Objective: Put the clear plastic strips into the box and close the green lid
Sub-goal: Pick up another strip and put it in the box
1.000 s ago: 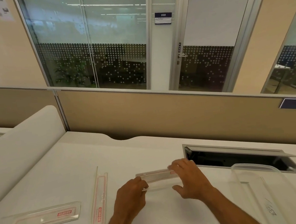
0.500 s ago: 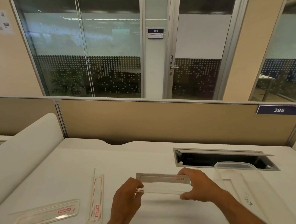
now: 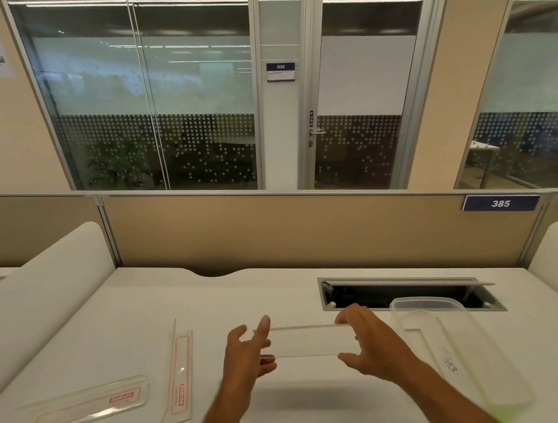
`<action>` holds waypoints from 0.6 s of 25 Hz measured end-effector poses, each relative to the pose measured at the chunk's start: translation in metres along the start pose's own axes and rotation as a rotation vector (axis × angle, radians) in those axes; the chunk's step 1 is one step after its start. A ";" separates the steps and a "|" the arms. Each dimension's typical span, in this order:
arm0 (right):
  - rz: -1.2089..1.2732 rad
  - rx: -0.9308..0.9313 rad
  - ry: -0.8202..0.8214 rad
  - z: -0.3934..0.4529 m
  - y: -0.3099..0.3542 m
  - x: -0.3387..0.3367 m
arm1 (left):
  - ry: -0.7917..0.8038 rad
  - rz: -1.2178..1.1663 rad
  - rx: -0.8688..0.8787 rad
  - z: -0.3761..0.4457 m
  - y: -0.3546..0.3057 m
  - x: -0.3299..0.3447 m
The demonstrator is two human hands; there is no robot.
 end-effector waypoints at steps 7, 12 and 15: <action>0.038 -0.025 -0.070 -0.006 0.008 -0.015 | 0.121 -0.175 0.028 0.001 0.004 0.007; 0.302 0.098 -0.065 -0.005 0.003 -0.028 | 0.179 -0.202 0.139 -0.002 -0.003 0.001; 0.321 0.095 -0.042 -0.004 0.005 -0.031 | 0.183 -0.218 0.192 -0.004 -0.009 -0.003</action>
Point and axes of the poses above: each hand's wrist, its own z-axis towards the middle knuckle, its own x-axis out of the palm, y = z × x, the point moved 9 cm from there along z, towards the middle knuckle, and after that the axes turned 3 degrees about y, right-handed, at the moved point
